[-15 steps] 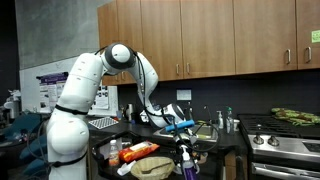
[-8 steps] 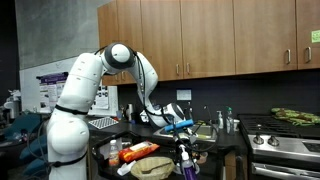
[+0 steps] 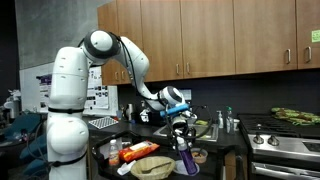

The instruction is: Move the purple bottle backwards and lay it on its side.

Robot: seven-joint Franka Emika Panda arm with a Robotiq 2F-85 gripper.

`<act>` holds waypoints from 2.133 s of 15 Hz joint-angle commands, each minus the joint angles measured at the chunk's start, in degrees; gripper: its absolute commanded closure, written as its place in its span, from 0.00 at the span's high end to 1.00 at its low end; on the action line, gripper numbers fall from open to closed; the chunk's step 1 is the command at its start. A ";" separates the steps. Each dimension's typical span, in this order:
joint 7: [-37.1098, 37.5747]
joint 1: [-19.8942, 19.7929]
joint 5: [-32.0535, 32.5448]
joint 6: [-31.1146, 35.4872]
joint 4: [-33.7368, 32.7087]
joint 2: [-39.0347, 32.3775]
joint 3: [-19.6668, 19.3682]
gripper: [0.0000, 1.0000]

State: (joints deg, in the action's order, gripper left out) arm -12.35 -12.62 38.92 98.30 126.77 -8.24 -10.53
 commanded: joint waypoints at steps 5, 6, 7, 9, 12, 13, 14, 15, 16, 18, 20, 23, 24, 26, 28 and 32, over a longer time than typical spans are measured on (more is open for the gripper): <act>0.97 0.68 -9.21 1.01 7.39 20.84 -0.59 0.26; 1.62 0.94 -11.08 1.32 7.57 22.55 -0.48 0.26; 3.06 1.25 -12.75 2.11 7.72 23.87 -0.24 0.26; 6.11 2.02 -15.75 4.10 8.11 25.66 0.44 0.26; 14.71 3.52 -19.93 10.30 8.77 26.08 2.63 0.26; 18.62 4.22 -21.45 12.72 8.46 25.04 3.88 0.26; 22.45 4.90 -22.96 14.86 7.93 23.82 5.16 0.26; 26.94 5.54 -24.09 17.17 7.29 22.45 6.68 0.26; 30.98 6.19 -25.28 18.72 6.36 20.99 8.12 0.26; 39.92 7.30 -25.58 22.27 4.36 17.58 11.23 0.26; 49.46 8.16 -24.89 25.05 1.25 13.07 13.70 0.26; 63.52 9.82 -21.33 27.28 -3.37 6.44 15.19 0.26; 67.62 10.61 -20.61 27.34 -4.66 4.62 14.94 0.26; 75.23 12.22 -20.40 26.87 -7.50 0.88 13.85 0.26; 81.48 13.77 -22.40 27.19 -9.89 -2.32 13.12 0.26; 96.91 17.53 -20.72 29.47 -13.47 -7.27 11.17 0.26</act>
State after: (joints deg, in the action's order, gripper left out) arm 75.02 1.65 17.41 127.20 116.86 -12.30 2.80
